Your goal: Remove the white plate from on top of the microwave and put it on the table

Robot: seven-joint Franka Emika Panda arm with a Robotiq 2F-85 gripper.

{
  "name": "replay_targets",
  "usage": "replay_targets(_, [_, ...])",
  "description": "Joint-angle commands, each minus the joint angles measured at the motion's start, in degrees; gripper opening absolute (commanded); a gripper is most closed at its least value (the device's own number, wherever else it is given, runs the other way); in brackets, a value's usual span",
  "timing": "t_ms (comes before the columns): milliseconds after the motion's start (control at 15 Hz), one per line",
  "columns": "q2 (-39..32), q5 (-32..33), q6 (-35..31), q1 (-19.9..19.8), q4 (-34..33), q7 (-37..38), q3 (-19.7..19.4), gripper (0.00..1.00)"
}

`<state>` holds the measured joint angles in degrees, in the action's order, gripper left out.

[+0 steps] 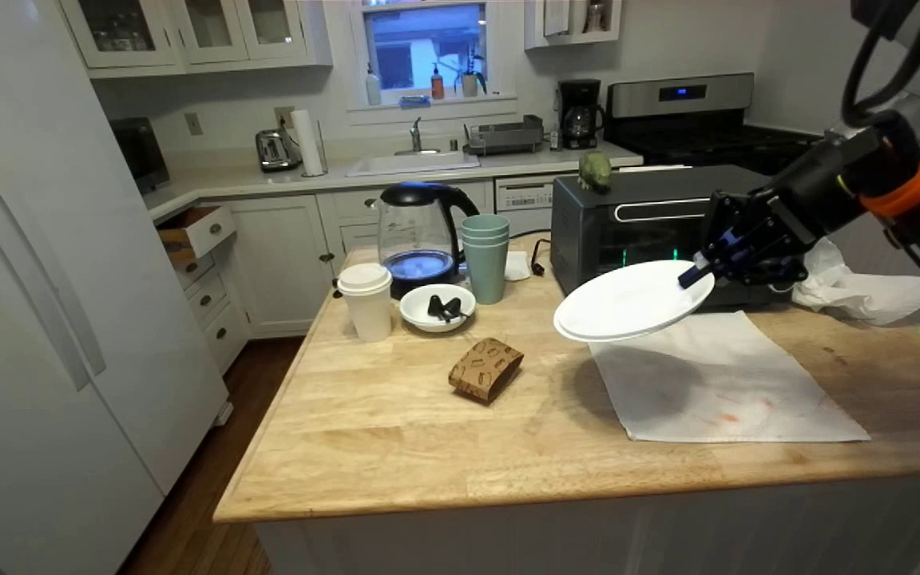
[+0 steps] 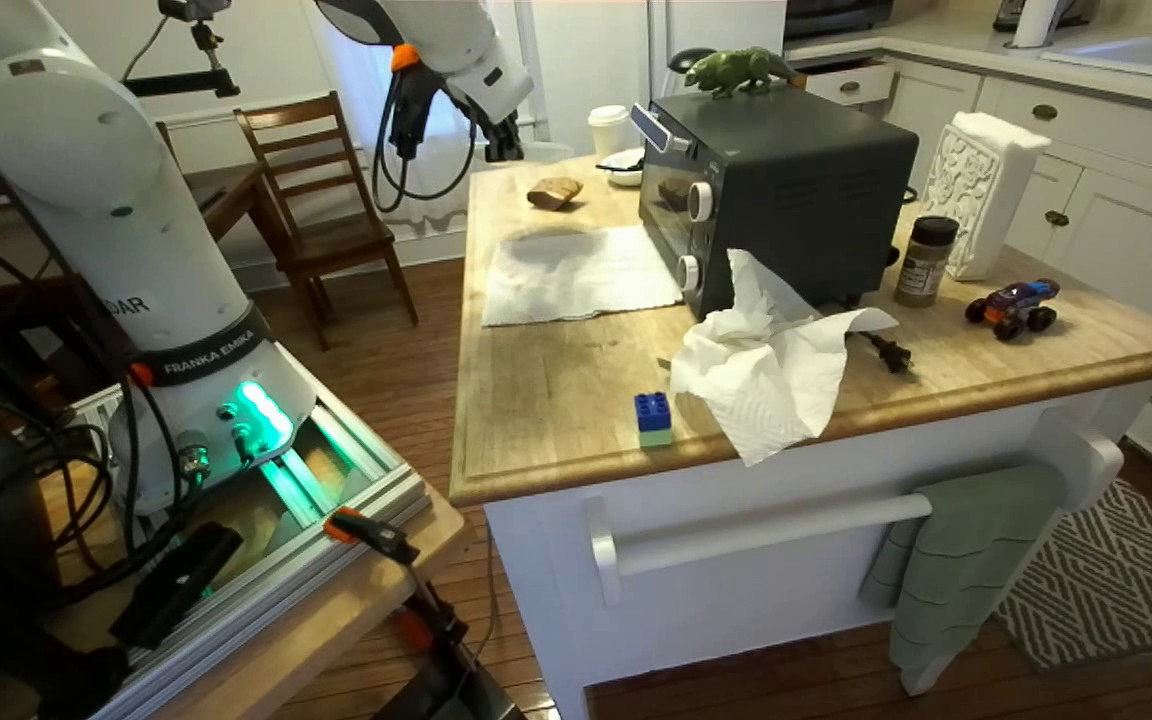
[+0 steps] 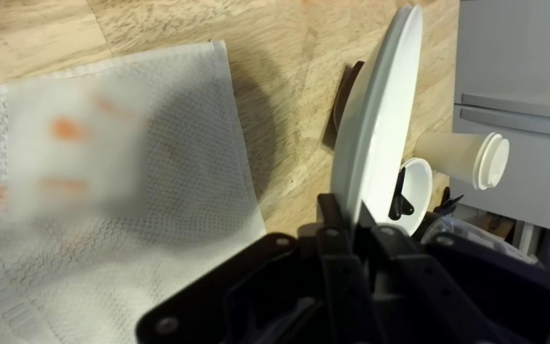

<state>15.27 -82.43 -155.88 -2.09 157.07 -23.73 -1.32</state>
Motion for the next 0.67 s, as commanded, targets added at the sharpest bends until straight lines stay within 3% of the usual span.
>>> replay_targets(0, [-6.4,-10.7,-3.5,1.4,-4.9,-6.5,0.4,0.02])
replay_targets(600, [-21.5,-29.4,-7.0,1.6,-15.5,-23.1,1.6,0.02])
